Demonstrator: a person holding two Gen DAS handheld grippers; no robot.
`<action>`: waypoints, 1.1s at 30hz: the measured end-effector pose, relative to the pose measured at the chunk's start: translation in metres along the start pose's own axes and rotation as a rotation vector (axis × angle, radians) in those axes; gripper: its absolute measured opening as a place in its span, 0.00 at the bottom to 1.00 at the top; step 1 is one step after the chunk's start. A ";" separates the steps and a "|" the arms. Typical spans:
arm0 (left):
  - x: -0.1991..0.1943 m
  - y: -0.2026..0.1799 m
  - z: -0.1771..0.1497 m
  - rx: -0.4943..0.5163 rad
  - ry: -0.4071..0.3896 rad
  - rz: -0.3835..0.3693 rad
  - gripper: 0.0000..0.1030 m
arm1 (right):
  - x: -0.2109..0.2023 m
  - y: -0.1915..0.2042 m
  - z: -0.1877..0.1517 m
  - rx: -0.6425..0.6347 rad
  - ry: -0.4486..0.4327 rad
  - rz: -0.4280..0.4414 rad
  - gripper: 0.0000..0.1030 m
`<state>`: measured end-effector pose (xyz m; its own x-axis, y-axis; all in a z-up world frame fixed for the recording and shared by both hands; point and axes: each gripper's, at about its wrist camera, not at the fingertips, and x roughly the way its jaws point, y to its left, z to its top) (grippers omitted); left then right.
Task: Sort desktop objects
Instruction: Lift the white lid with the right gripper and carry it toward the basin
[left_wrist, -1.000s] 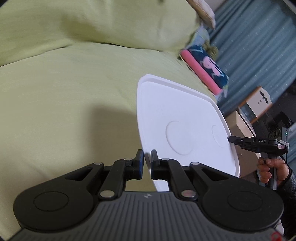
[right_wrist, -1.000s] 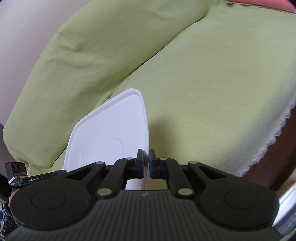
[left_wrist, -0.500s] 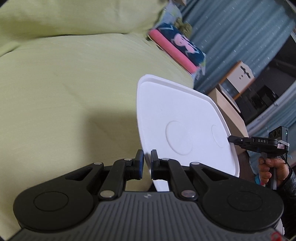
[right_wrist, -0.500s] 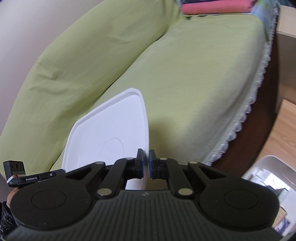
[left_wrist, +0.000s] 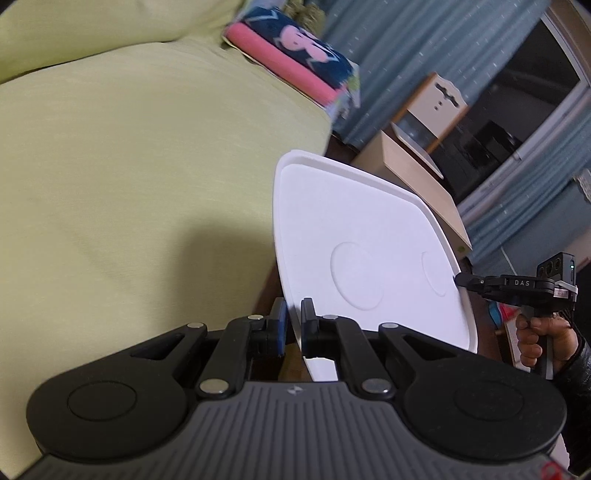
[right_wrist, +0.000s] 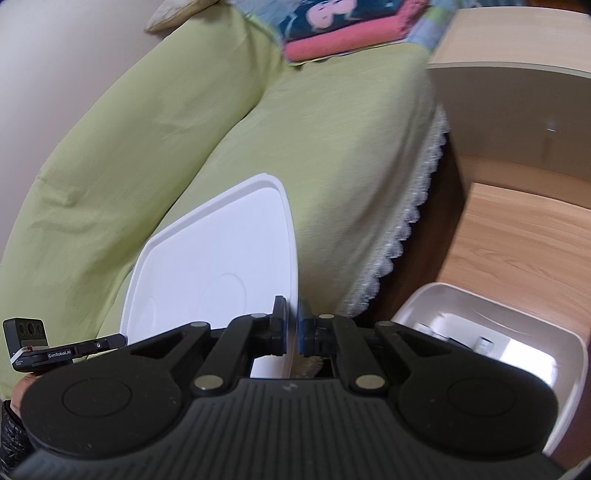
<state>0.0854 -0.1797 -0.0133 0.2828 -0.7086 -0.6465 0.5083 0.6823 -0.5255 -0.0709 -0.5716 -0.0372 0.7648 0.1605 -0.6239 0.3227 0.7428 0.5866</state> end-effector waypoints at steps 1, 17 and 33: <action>0.004 -0.004 0.000 0.008 0.006 -0.008 0.04 | -0.006 -0.005 -0.002 0.008 -0.007 -0.008 0.06; 0.045 -0.050 -0.001 0.104 0.103 -0.075 0.04 | -0.067 -0.057 -0.055 0.138 -0.092 -0.097 0.06; 0.045 -0.074 -0.015 0.180 0.138 -0.092 0.04 | -0.103 -0.059 -0.108 0.203 -0.138 -0.123 0.06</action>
<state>0.0488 -0.2597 -0.0118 0.1207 -0.7266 -0.6764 0.6672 0.5639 -0.4867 -0.2286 -0.5624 -0.0635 0.7770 -0.0230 -0.6291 0.5126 0.6032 0.6110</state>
